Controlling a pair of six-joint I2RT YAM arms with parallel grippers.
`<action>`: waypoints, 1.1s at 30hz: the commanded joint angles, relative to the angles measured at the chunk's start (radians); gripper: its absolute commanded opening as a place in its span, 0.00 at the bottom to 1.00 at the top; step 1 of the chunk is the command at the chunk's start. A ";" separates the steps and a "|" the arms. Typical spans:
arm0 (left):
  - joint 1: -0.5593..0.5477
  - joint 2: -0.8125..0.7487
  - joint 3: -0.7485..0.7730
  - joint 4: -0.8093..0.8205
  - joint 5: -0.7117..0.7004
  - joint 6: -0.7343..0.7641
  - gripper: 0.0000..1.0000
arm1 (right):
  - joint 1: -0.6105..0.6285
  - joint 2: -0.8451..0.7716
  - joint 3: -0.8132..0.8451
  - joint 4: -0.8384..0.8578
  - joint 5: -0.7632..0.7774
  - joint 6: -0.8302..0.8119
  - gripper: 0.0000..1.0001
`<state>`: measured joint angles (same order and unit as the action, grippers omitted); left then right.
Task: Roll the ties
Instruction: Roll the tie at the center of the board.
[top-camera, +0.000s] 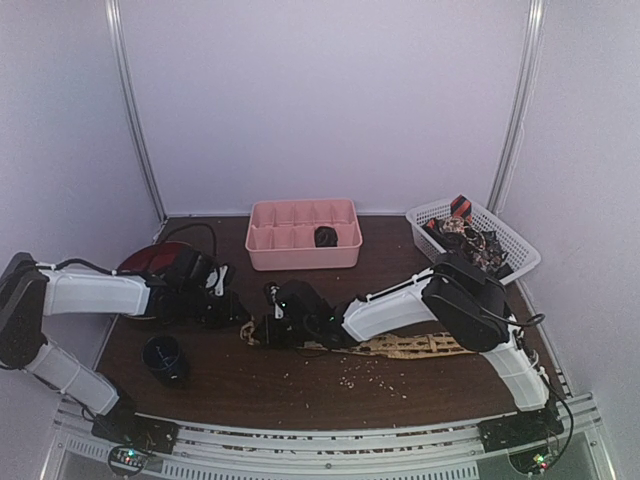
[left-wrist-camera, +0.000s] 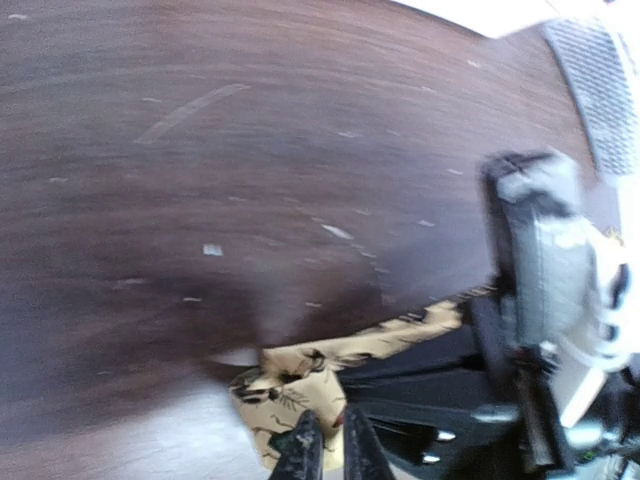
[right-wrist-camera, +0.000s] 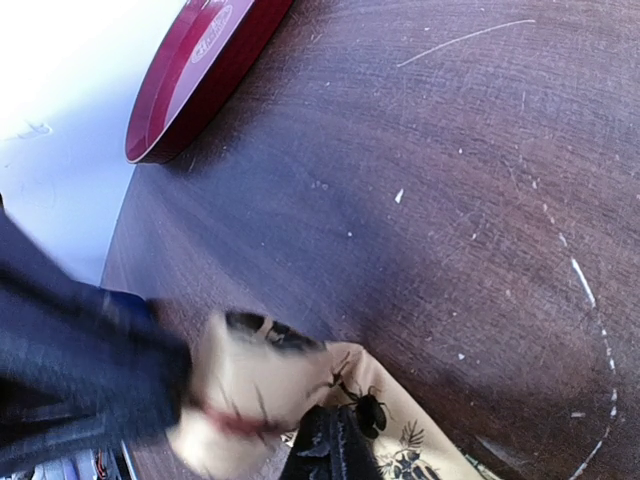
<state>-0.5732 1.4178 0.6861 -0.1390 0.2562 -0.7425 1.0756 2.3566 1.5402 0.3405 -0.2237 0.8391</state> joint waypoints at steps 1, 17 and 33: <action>0.007 0.000 0.085 -0.194 -0.276 0.027 0.12 | -0.003 0.023 -0.023 -0.023 0.017 0.009 0.00; 0.007 0.100 0.073 -0.285 -0.358 0.040 0.00 | -0.003 0.018 -0.024 -0.017 0.022 0.006 0.00; -0.002 0.060 -0.010 0.023 -0.121 0.064 0.00 | -0.003 -0.004 -0.044 0.038 -0.010 0.026 0.00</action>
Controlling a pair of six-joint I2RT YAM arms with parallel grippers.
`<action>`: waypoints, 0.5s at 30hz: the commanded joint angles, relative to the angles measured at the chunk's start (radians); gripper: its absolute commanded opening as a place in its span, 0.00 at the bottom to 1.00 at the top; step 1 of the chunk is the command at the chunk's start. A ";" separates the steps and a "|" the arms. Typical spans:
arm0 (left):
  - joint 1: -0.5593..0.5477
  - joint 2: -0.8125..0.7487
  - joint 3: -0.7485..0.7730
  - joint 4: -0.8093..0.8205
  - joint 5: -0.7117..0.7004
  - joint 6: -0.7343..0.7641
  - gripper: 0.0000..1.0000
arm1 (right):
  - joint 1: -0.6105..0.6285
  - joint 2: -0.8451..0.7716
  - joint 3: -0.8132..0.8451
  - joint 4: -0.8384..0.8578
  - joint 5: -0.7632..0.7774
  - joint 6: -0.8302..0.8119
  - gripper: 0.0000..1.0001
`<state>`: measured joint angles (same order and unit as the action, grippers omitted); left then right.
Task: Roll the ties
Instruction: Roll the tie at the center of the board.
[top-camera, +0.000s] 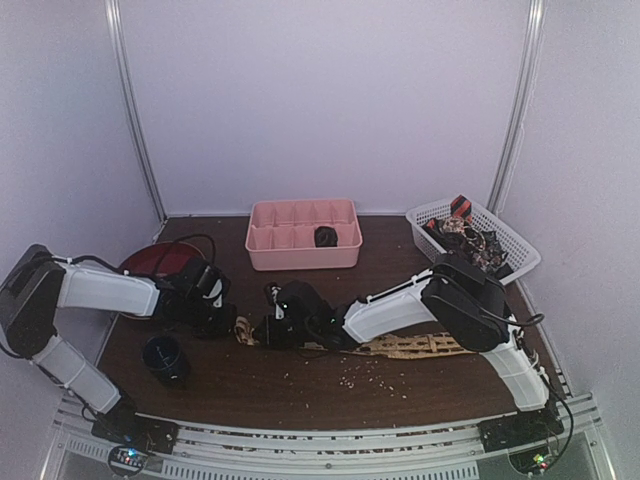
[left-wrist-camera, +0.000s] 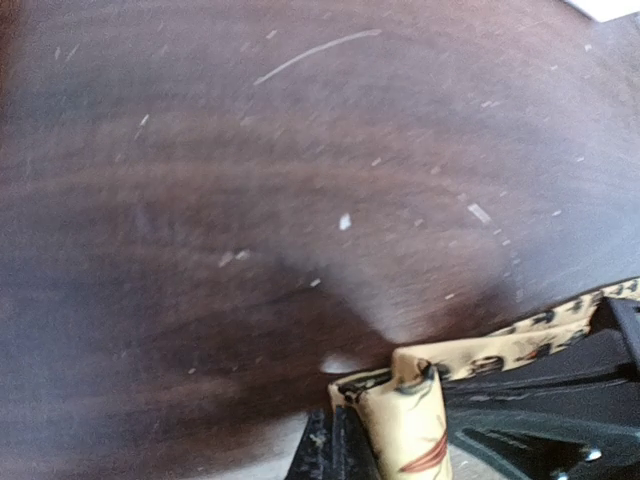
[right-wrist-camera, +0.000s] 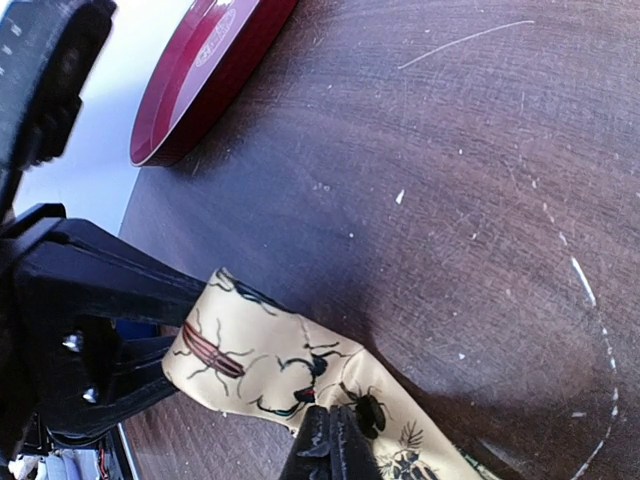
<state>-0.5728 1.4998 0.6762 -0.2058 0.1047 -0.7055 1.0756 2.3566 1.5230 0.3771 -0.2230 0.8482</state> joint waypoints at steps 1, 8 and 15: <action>-0.007 -0.020 0.002 0.094 0.034 0.033 0.00 | -0.002 -0.007 -0.029 0.005 -0.012 0.018 0.00; -0.021 -0.030 -0.021 0.175 0.116 0.035 0.00 | -0.003 -0.021 -0.041 0.022 -0.023 0.032 0.00; -0.027 -0.026 -0.024 0.157 0.095 0.042 0.00 | -0.004 -0.103 -0.083 -0.042 0.038 0.016 0.00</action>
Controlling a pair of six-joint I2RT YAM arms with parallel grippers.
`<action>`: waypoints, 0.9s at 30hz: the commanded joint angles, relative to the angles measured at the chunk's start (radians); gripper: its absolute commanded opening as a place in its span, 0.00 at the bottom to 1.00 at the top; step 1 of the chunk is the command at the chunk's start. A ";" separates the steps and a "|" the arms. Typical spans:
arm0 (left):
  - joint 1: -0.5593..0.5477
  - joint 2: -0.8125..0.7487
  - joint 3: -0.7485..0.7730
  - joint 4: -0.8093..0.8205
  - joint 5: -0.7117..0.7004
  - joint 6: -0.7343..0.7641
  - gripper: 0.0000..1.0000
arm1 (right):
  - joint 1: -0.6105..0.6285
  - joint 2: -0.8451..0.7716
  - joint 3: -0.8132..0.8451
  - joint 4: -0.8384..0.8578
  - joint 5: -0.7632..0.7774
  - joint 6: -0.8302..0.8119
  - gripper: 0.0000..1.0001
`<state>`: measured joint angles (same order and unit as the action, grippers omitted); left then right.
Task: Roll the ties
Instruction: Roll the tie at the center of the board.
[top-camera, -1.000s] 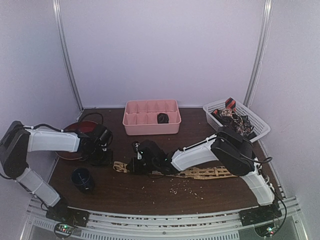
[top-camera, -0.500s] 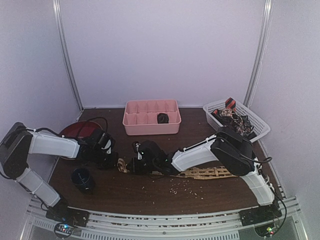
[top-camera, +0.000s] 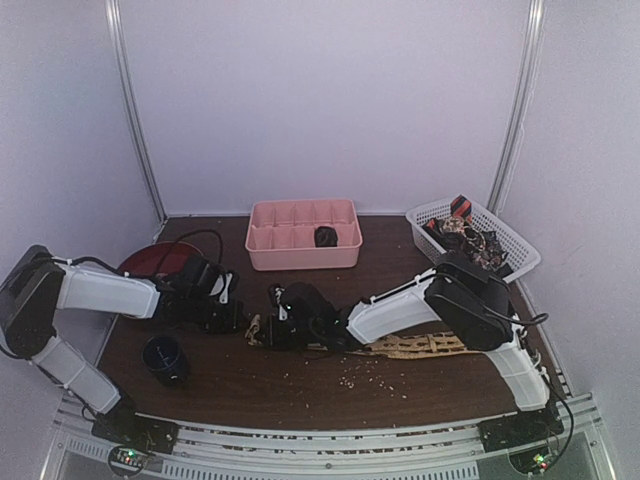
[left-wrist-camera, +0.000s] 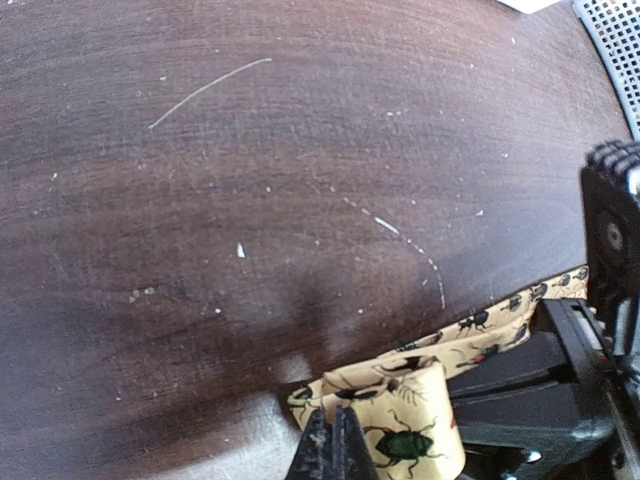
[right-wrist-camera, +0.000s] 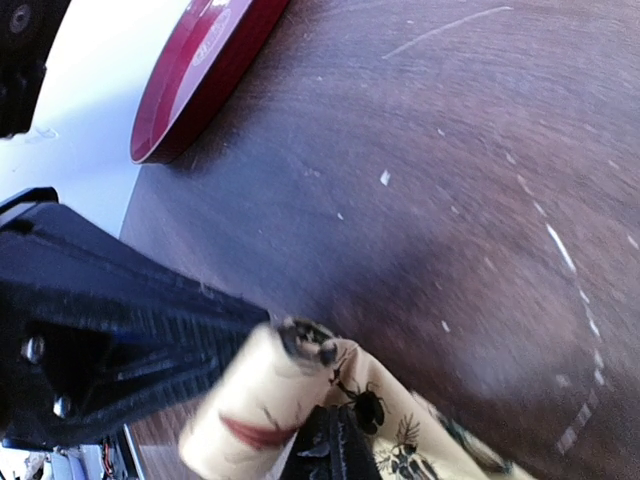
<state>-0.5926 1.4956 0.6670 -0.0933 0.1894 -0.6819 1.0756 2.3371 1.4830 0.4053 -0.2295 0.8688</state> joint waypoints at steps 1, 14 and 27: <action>-0.007 -0.021 -0.014 0.045 0.012 0.018 0.00 | -0.006 -0.100 -0.061 -0.064 0.054 -0.003 0.00; -0.028 0.003 0.002 0.066 0.026 0.009 0.00 | -0.008 -0.186 -0.105 -0.033 0.087 0.055 0.22; -0.075 0.055 0.034 0.071 0.006 -0.011 0.00 | -0.008 -0.183 -0.101 -0.059 0.140 0.088 0.35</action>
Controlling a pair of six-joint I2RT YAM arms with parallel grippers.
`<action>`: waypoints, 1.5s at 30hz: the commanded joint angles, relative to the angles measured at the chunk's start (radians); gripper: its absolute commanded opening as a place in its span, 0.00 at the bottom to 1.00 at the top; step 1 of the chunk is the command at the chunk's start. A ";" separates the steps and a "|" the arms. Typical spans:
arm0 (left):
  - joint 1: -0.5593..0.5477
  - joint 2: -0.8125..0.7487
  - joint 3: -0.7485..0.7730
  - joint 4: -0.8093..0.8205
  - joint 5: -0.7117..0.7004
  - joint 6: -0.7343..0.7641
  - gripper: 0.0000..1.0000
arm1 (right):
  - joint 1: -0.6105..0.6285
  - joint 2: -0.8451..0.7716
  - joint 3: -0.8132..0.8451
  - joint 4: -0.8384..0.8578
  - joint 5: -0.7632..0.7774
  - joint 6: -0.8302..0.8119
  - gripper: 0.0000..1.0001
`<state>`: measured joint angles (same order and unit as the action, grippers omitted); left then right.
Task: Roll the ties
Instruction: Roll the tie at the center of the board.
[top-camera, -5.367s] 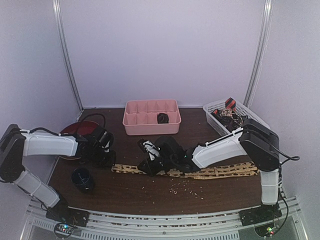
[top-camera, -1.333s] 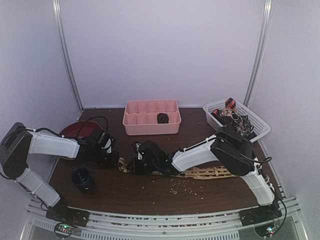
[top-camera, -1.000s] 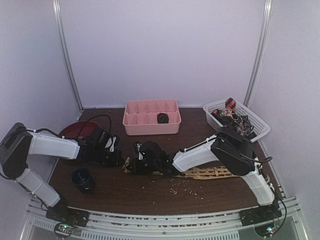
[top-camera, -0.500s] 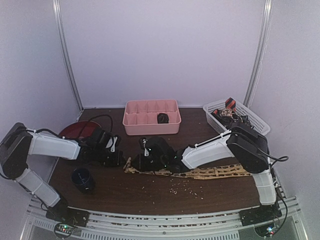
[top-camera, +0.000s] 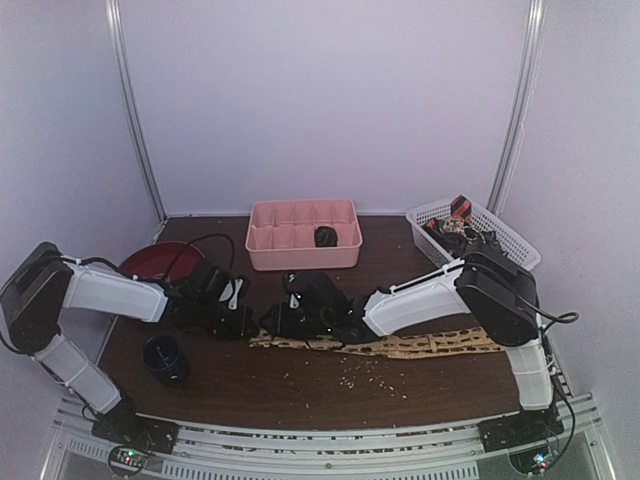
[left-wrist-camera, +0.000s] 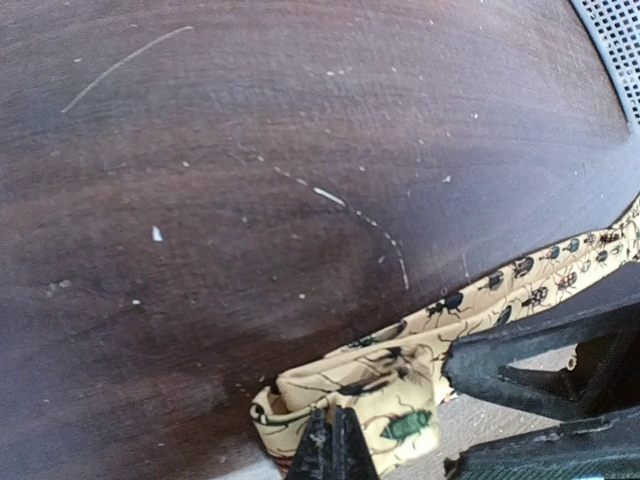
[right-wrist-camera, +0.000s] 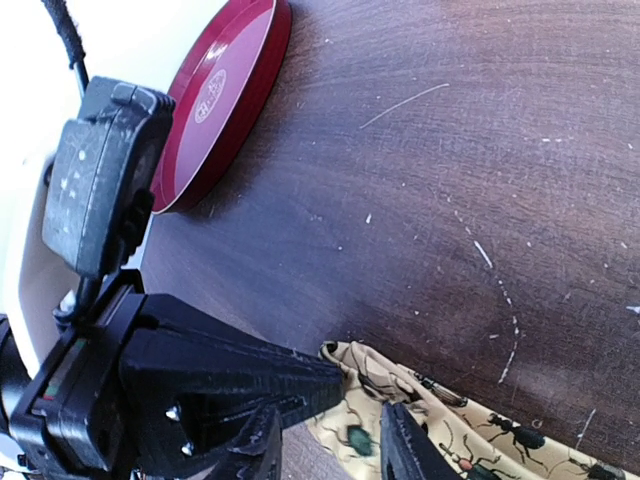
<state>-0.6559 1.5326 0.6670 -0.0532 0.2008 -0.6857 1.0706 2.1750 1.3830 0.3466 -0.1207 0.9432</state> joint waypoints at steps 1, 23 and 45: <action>-0.013 0.020 0.036 0.031 -0.006 -0.008 0.00 | -0.004 -0.024 -0.002 -0.006 0.036 0.012 0.35; -0.022 0.009 0.043 0.003 -0.065 -0.030 0.00 | 0.003 0.024 -0.016 0.002 0.004 0.049 0.31; -0.020 -0.065 0.031 -0.064 -0.100 -0.052 0.00 | 0.000 0.062 0.007 -0.096 0.029 -0.015 0.02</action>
<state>-0.6750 1.4689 0.6941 -0.1211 0.0856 -0.7528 1.0710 2.2108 1.3785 0.2779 -0.1085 0.9459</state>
